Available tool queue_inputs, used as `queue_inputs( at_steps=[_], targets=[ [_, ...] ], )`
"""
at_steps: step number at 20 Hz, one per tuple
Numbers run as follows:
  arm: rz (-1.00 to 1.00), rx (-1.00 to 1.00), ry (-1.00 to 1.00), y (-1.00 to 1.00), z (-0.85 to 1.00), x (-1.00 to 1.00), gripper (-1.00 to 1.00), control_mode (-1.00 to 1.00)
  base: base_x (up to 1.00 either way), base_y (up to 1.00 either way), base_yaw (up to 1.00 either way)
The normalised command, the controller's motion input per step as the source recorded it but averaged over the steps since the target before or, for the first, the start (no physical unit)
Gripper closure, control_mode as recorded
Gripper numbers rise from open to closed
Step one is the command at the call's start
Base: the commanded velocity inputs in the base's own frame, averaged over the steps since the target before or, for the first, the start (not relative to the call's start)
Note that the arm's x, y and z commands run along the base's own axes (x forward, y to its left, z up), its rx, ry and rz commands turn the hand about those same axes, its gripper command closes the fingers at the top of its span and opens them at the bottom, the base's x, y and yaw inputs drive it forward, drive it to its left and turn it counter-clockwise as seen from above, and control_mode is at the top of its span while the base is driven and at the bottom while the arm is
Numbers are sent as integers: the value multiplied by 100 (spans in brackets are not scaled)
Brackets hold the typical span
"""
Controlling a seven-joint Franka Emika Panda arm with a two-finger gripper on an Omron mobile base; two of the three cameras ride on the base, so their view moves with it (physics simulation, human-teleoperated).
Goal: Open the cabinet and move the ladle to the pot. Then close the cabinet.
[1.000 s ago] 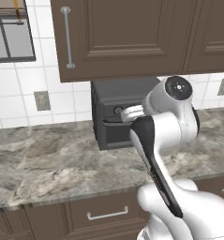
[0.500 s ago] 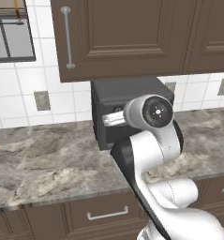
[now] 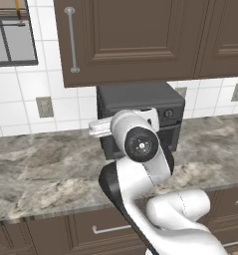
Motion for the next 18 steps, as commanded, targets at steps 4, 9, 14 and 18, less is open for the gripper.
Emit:
queue_inputs(
  at_steps=[4, 9, 14, 18],
  targets=[
    [0, 0, -21, 27, 11, 0, -100, -100, 0, 0, 0],
    [0, 0, -22, 20, 18, -1, -100, -100, 0, 0, 0],
    [0, 0, -17, 25, 32, 0, -100, -100, 0, 0, 0],
    [0, 0, -4, 21, 38, 7, -100, -100, 0, 0, 0]
  ],
)
